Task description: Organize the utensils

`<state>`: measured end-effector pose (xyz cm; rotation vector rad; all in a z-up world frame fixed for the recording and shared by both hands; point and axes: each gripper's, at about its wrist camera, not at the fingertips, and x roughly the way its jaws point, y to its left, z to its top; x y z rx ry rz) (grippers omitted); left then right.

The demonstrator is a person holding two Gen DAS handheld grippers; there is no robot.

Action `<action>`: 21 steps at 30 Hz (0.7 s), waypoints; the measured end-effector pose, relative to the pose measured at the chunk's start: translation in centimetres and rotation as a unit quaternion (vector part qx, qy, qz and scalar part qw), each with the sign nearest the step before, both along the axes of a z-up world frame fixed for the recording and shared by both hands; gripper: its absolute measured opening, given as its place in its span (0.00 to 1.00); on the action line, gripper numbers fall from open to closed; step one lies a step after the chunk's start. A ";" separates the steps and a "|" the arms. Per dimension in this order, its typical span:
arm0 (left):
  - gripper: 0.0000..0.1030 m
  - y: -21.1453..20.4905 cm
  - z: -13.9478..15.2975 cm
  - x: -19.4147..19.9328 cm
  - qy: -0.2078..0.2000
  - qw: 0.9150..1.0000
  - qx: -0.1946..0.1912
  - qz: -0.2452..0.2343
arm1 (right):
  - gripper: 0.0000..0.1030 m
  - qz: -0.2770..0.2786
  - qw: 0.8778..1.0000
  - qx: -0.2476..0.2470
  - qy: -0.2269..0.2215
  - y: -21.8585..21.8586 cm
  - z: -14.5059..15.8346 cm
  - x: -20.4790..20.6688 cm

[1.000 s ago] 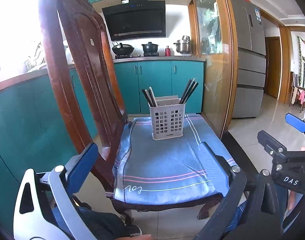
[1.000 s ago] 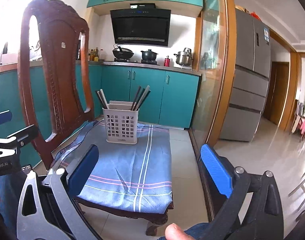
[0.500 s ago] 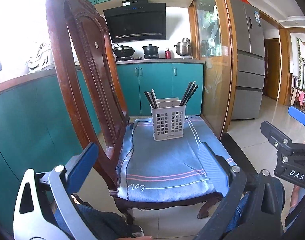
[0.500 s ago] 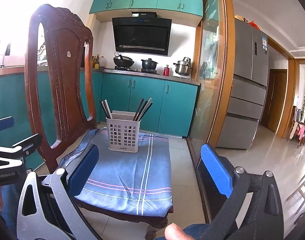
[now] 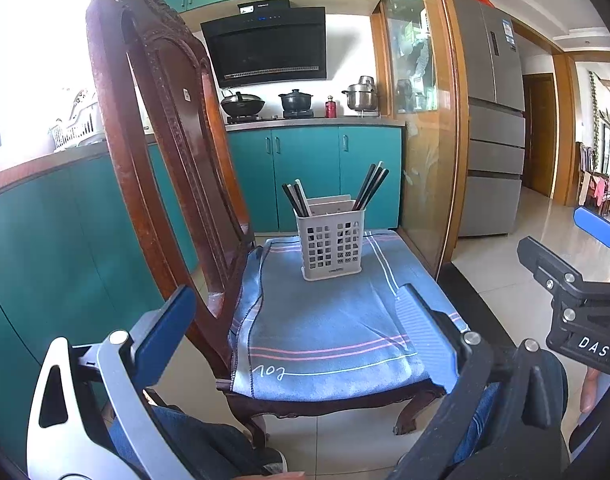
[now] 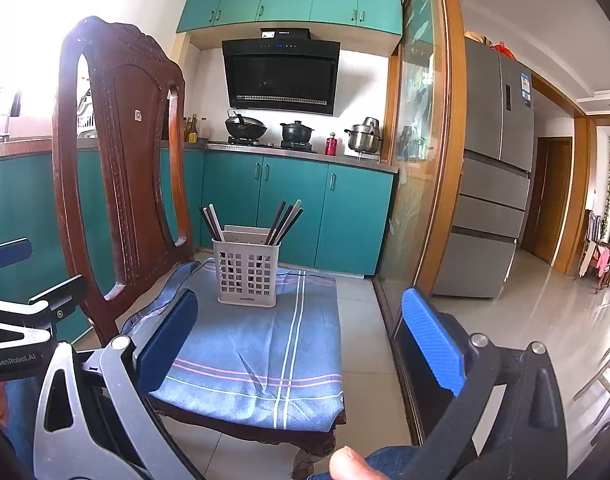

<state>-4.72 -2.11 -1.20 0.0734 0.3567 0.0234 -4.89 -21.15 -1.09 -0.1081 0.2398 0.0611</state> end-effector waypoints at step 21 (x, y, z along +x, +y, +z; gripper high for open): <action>0.97 0.0 -0.3 0.4 0.007 1.000 0.004 -0.004 | 0.97 0.003 1.000 0.003 0.010 0.0 -0.5 0.3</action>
